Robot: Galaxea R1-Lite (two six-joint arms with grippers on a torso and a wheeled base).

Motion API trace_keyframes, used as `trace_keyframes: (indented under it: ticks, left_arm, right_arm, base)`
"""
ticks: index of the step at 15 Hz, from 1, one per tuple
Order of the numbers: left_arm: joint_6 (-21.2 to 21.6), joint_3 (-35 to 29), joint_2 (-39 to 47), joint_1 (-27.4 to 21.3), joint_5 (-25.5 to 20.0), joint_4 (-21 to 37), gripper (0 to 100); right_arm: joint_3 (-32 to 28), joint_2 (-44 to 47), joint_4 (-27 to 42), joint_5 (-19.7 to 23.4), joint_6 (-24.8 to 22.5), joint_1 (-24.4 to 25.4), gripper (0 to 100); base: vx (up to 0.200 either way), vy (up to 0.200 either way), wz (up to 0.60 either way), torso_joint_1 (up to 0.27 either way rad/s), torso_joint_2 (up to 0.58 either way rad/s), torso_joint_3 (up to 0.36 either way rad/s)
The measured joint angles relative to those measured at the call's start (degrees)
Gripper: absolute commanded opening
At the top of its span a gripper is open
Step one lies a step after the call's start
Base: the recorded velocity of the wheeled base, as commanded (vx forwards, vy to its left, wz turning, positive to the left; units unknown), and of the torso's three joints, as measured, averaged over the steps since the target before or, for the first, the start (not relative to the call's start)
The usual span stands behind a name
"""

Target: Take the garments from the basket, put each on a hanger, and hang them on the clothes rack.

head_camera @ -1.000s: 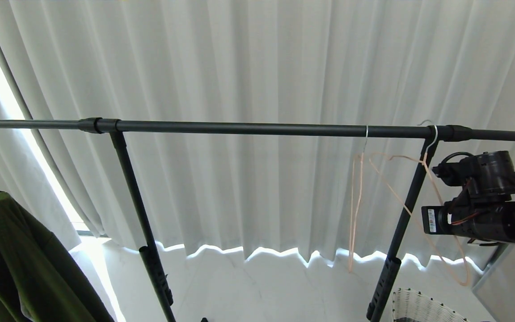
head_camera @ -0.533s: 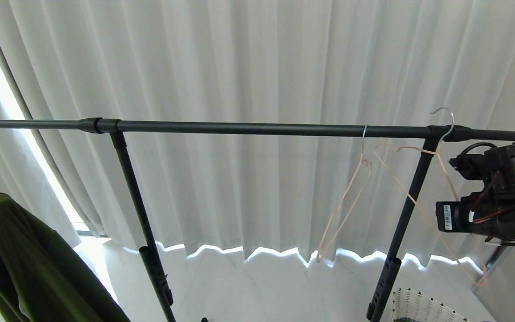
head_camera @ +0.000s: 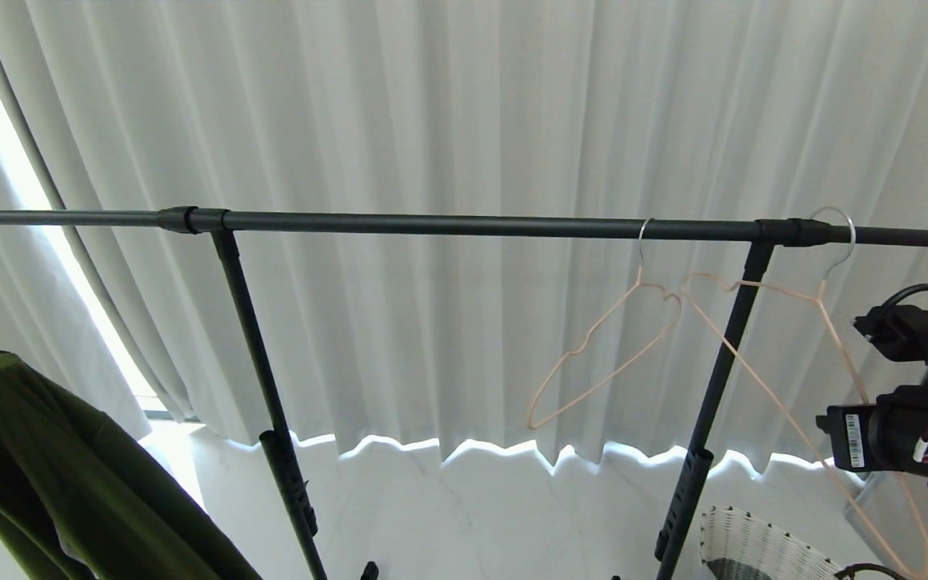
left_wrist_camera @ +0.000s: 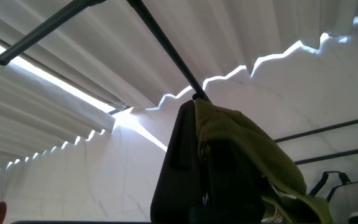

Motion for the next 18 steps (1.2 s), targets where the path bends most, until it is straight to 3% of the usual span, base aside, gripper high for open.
trace_keyframes:
  ticks: [8,13,16,18]
  left_arm:
    - [0.0,1.4,-1.11,0.0,0.0,0.02,0]
    - [-0.09,3.45,-1.82,-0.05,0.02,-0.52,0]
    - [0.24,6.29,-2.05,-0.02,0.0,-7.49,0]
    - [2.19,7.8,-2.04,0.0,0.0,-10.26,0]
  right_arm:
    - [3.0,-4.08,-0.07,0.0,-0.24,0.66,0]
    - [3.13,-4.78,-0.12,-0.02,-0.24,1.12,0]
    - [3.13,-5.05,-0.12,-0.02,-0.24,1.34,0]
    - [3.13,-5.46,-0.1,0.0,-0.24,1.4,0]
  base:
    - [-0.2,0.0,0.0,-0.001,0.0,0.002]
    - [0.0,0.0,0.0,0.0,0.0,0.0]
    - [0.0,0.0,0.0,0.0,0.0,0.0]
    - [0.0,0.2,0.0,0.002,0.0,0.005]
